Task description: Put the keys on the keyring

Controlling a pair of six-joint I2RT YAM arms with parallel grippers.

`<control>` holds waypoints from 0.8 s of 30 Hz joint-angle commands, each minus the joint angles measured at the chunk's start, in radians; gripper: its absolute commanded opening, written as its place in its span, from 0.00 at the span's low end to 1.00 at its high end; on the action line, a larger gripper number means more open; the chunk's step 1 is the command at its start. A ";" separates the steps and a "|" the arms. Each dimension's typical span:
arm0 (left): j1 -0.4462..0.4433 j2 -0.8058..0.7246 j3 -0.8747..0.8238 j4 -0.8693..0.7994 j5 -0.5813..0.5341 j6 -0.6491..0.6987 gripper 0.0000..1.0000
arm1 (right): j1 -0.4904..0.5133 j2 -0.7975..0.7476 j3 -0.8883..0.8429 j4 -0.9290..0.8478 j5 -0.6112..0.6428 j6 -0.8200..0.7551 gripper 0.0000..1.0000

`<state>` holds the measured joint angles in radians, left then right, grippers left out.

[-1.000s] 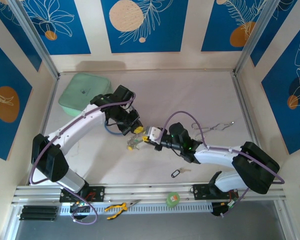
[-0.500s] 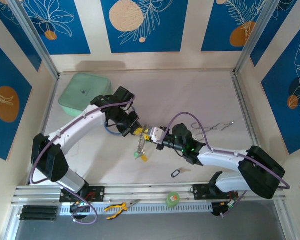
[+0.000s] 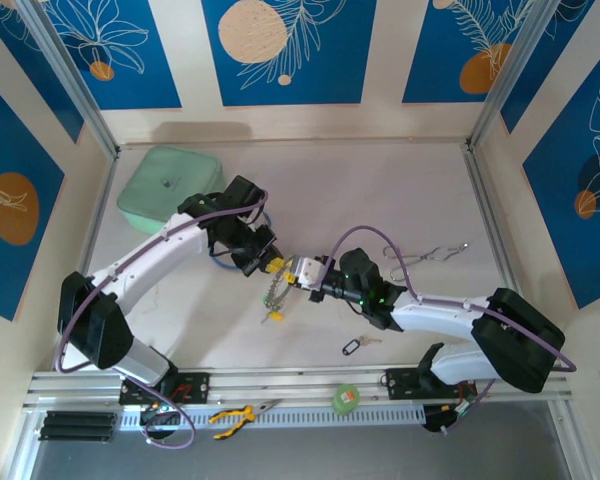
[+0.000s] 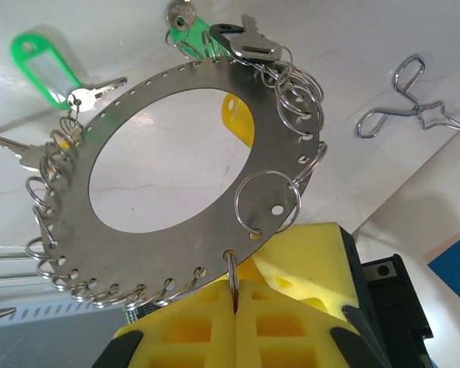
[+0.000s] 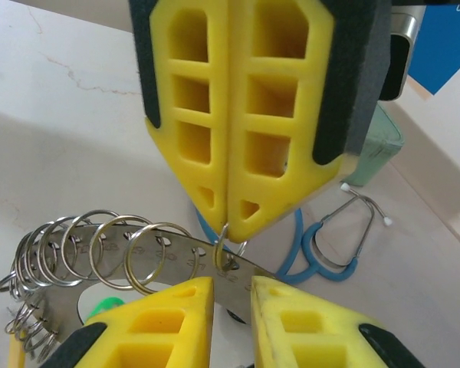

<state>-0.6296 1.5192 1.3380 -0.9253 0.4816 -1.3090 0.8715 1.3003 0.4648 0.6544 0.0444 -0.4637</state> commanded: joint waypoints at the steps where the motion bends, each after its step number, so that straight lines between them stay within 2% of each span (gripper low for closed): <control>1: 0.001 -0.028 -0.014 -0.002 0.024 -0.054 0.00 | 0.007 0.013 0.039 0.050 0.015 -0.008 0.20; 17: -0.002 -0.025 -0.027 0.022 0.034 -0.083 0.00 | 0.018 0.050 0.059 0.078 0.009 -0.013 0.20; 19: -0.002 -0.027 -0.033 0.029 0.041 -0.092 0.00 | 0.017 0.052 0.059 0.080 0.019 -0.007 0.15; 23: -0.002 -0.036 -0.042 0.043 0.043 -0.107 0.00 | 0.017 0.061 0.064 0.087 0.034 0.006 0.00; 24: -0.002 -0.041 -0.048 0.055 0.042 -0.111 0.00 | 0.017 0.063 0.064 0.091 0.033 0.007 0.00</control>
<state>-0.6262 1.5154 1.3060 -0.8757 0.4858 -1.3617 0.8845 1.3529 0.4942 0.6746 0.0544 -0.4633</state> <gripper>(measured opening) 0.040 0.055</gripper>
